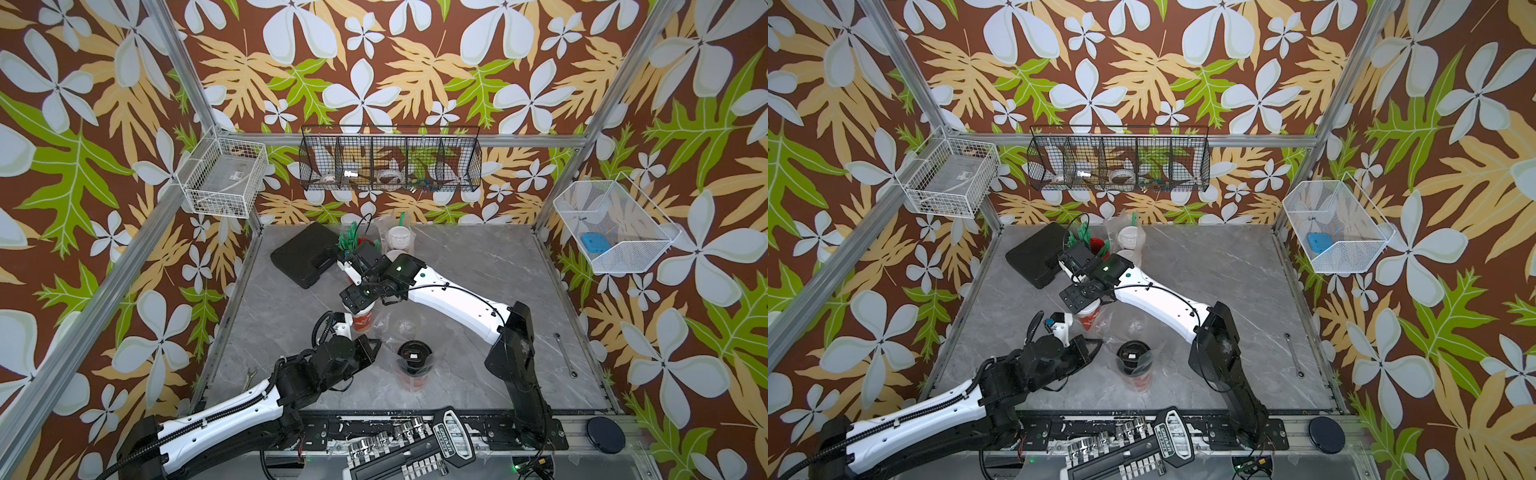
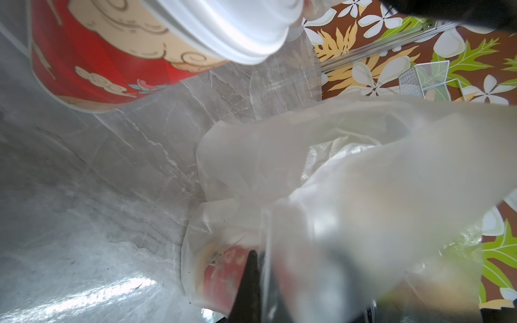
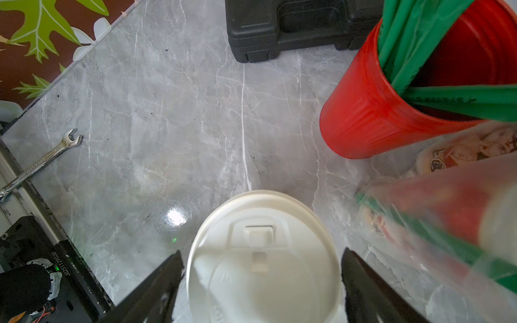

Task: Pack milk tea into plastic carrier bags
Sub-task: Pick up the milk tea cup at the center of the board.

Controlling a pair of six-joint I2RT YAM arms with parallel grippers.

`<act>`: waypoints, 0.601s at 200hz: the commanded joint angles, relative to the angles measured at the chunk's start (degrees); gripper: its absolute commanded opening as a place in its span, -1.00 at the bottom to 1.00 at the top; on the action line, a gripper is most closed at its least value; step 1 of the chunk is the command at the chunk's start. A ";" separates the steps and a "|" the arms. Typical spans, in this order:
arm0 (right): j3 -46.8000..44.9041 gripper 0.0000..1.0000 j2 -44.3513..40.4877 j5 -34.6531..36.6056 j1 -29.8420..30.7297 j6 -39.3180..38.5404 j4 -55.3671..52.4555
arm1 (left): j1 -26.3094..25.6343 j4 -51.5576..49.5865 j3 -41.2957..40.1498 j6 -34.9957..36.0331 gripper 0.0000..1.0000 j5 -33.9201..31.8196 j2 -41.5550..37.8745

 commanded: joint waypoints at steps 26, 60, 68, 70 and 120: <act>-0.28 0.71 0.67 0.30 -0.01 0.73 -0.58 | -0.15 0.43 0.32 0.23 -1.00 -0.66 -0.41; -0.15 0.53 0.21 0.99 -0.01 1.00 -0.88 | -0.07 0.42 0.31 0.25 -1.00 -0.72 -0.51; -0.23 0.50 -0.05 1.38 -0.01 1.09 -0.89 | -0.15 0.42 0.32 0.25 -1.00 -0.75 -0.52; -0.28 0.49 -0.09 1.45 -0.01 1.09 -0.84 | -0.09 0.43 0.32 0.20 -1.00 -0.76 -0.53; -1.11 0.47 -1.28 2.15 -0.01 1.42 -0.28 | -0.18 0.47 0.32 0.33 -1.00 -0.94 -0.68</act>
